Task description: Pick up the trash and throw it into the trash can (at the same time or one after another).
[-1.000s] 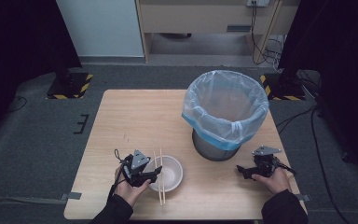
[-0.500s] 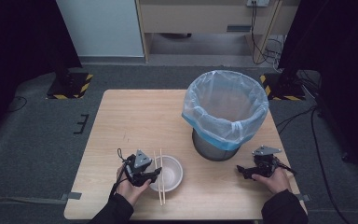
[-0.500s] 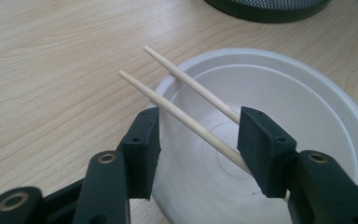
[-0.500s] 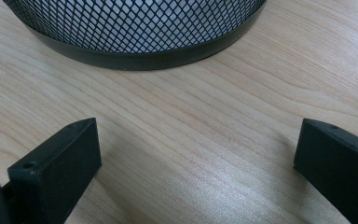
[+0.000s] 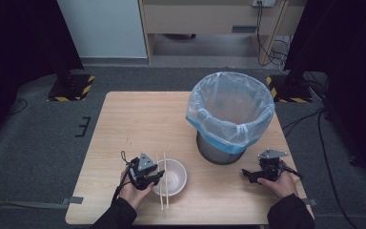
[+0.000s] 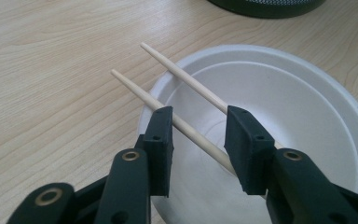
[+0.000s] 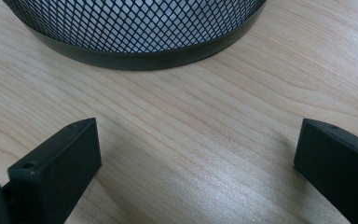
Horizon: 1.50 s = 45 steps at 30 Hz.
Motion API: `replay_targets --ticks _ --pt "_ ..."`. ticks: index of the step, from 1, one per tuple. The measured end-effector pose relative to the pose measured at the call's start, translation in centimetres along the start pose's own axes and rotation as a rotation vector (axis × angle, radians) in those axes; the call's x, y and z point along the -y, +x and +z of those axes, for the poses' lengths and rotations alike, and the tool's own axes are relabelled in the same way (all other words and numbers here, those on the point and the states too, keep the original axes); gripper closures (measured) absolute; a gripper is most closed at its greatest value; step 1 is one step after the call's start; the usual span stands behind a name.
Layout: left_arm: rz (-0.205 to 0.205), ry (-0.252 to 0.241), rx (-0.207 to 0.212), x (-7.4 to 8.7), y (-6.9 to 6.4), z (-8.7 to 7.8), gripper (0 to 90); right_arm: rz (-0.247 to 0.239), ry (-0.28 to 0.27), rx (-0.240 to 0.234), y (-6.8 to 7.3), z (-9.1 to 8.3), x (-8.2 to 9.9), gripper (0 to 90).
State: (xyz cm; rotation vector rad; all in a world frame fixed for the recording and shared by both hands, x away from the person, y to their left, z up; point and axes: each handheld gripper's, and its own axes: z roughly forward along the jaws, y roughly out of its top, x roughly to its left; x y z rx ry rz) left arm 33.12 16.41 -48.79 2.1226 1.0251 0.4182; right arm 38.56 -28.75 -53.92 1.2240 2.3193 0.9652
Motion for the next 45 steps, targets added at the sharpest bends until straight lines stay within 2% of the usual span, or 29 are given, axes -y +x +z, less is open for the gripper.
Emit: replay_targets --ticks 20,22,31,36,45 --pt "-0.003 -0.003 0.000 -0.12 0.48 -0.12 74.6 0.000 0.000 0.000 0.00 0.00 0.00 0.8" --pt "-0.005 0.001 0.003 -0.16 0.49 -0.15 77.8 0.000 0.000 0.000 0.00 0.00 0.00 0.8" --pt "-0.011 0.032 0.001 -0.04 0.27 0.15 77.9 0.000 0.000 0.000 0.00 0.00 0.00 0.8" --pt "-0.016 0.041 -0.002 -0.14 0.18 0.08 82.9 0.000 0.000 0.000 0.00 0.00 0.00 0.8" --pt "-0.018 0.051 -0.007 -0.23 0.13 0.02 85.0 0.000 0.000 0.000 0.00 0.00 0.00 0.8"
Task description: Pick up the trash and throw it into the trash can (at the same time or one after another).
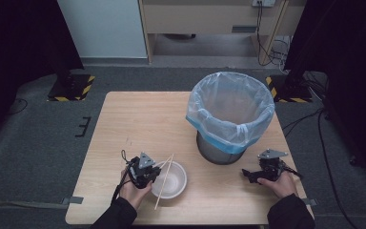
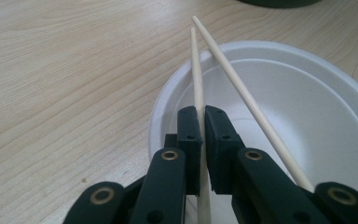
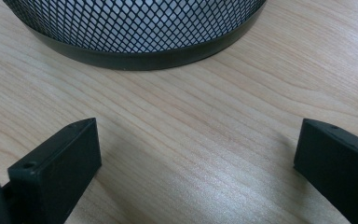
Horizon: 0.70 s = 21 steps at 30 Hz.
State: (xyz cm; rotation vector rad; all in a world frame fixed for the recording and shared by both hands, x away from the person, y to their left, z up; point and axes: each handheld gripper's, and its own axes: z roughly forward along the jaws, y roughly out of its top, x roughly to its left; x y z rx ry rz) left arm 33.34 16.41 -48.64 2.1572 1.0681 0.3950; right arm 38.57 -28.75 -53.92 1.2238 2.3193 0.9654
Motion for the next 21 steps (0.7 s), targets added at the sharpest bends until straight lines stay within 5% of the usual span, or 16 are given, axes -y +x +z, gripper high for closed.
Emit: replay_targets --ticks 21 --pt "-0.058 -0.163 0.037 -1.2 1.0 -3.1 85.0 0.000 0.000 0.000 0.0 0.0 0.0 0.8"
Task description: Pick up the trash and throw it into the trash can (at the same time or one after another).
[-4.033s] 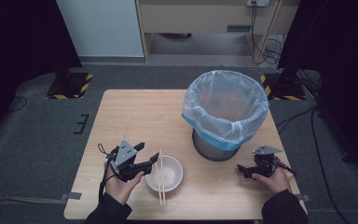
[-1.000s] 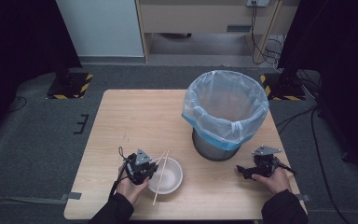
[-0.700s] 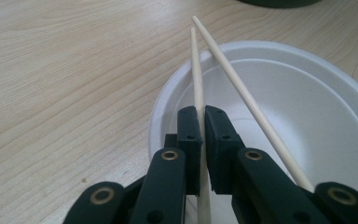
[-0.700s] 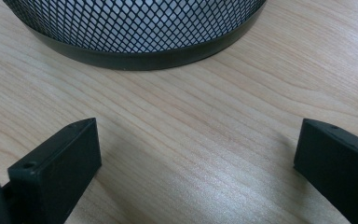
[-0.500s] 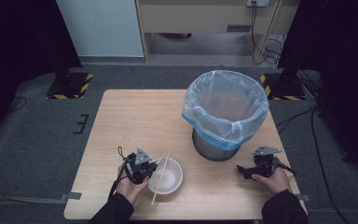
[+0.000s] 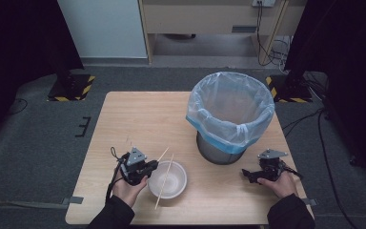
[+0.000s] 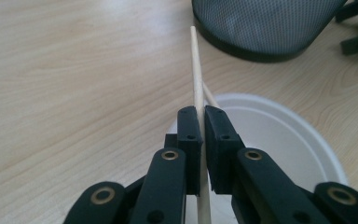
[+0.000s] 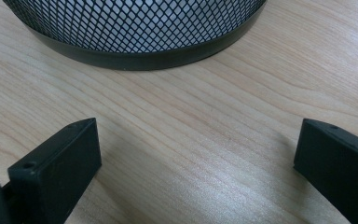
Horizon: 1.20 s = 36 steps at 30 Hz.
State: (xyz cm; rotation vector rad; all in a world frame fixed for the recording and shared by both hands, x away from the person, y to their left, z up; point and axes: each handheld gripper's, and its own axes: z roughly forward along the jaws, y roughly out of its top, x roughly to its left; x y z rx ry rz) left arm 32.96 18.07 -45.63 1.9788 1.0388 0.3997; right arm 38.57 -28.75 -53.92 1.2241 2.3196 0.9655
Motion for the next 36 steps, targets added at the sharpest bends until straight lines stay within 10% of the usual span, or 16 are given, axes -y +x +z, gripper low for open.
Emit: replay_targets --ticks 36 --pt "0.090 -0.344 -0.005 -9.7 0.1 -6.2 85.1 0.000 -0.001 0.000 0.0 0.0 0.0 0.8"
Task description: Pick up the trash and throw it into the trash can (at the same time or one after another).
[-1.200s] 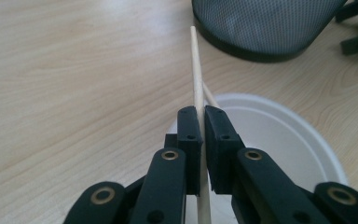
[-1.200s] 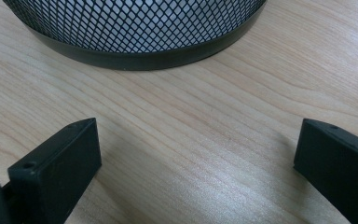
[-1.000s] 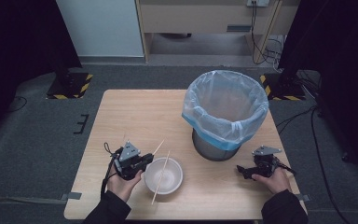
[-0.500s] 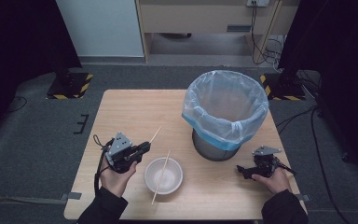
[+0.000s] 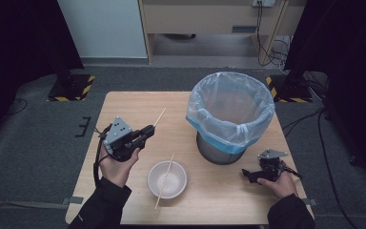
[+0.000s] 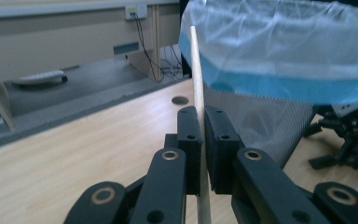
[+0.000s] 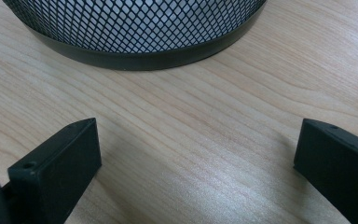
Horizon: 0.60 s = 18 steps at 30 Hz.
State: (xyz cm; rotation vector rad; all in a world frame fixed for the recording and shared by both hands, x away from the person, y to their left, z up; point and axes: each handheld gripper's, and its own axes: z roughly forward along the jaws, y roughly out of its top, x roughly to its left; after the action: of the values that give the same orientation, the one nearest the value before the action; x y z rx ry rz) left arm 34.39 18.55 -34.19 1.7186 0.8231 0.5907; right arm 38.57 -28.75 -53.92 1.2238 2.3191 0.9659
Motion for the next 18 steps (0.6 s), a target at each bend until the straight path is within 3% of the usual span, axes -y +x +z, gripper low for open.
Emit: replay_targets --ticks 13,18 --pt "0.046 -0.112 0.024 -6.1 -1.5 0.9 85.1 0.000 0.000 0.000 0.0 0.0 0.0 0.8" --pt "0.070 -0.139 0.027 -7.6 -1.9 1.5 85.1 0.000 0.000 0.000 0.0 0.0 0.0 0.8"
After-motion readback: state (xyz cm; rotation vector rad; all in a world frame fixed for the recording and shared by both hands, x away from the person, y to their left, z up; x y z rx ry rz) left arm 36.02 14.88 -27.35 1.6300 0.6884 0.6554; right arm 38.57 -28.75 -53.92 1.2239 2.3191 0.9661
